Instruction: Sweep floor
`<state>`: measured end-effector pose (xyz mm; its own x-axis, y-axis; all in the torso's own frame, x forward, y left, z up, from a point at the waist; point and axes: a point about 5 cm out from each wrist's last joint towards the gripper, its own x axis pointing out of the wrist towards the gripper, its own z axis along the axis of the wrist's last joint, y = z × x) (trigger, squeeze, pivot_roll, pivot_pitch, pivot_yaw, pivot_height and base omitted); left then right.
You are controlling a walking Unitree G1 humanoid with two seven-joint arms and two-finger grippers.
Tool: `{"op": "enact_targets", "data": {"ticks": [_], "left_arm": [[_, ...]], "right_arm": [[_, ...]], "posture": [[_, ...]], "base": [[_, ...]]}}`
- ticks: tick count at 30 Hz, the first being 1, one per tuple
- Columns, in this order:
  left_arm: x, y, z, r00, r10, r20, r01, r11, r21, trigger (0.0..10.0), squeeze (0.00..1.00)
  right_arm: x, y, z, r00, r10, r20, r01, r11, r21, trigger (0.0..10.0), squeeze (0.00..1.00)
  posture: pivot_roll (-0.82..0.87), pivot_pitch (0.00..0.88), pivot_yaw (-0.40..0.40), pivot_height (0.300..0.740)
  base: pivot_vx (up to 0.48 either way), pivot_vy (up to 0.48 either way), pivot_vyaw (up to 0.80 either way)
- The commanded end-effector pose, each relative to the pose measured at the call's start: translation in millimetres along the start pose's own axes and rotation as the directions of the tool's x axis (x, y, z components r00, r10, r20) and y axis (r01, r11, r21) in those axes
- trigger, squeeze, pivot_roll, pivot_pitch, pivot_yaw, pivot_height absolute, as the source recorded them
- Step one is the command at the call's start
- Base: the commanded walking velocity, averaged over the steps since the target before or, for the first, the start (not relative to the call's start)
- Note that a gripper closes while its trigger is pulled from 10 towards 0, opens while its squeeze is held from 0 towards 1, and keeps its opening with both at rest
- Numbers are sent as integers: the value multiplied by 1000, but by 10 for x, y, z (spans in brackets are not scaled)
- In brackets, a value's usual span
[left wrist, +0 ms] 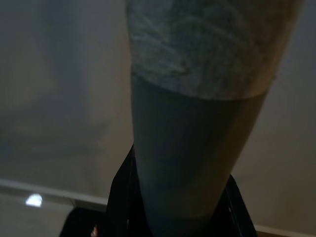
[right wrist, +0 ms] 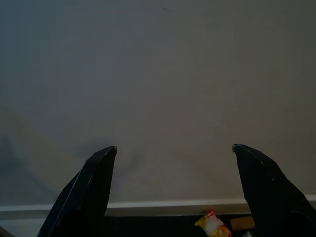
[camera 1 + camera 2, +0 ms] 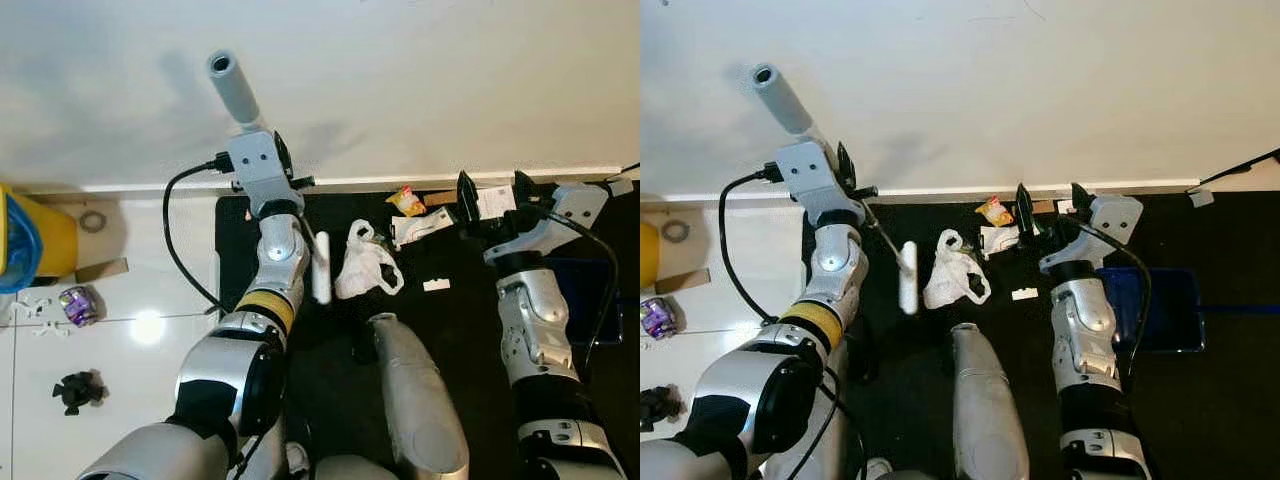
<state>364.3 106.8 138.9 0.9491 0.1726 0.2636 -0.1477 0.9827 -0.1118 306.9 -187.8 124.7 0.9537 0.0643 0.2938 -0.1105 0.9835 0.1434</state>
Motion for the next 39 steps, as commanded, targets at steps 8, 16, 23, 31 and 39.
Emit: {"op": "enact_targets", "data": {"ticks": [8, 16, 23, 31, 39], "left_arm": [[137, 475, 244, 978, -120, 169, 87, 977, 192, 10000, 0], [139, 313, 428, 862, -489, 132, 483, 872, 78, 10000, 0], [-110, 81, 481, 666, -738, 110, 743, 669, -10, 10000, 0], [-277, -95, 560, 472, -876, 99, 882, 471, -36, 10000, 0], [-528, -227, 660, 251, -965, 73, 965, 245, -89, 10000, 0]], "right_arm": [[22, 43, -207, 996, 45, -80, -40, 997, 69, 10000, 0], [18, 491, -351, 866, 477, -152, -452, 876, 169, 10000, 20], [-131, 829, -396, 601, 787, -141, -774, 617, 144, 10000, 1000], [-139, 853, -387, 570, 813, -118, -806, 581, 112, 10000, 1000], [-103, 803, -365, 612, 783, -114, -786, 618, 25, 10000, 1000]], "posture": [[-1, 294, -48, 731], [55, 208, -73, 731], [70, 126, -78, 731], [74, 110, -81, 731], [68, 97, -75, 731]], "base": [[0, 0, 0], [0, 0, 0], [0, 0, 0], [0, 0, 0], [0, 0, 0]]}}
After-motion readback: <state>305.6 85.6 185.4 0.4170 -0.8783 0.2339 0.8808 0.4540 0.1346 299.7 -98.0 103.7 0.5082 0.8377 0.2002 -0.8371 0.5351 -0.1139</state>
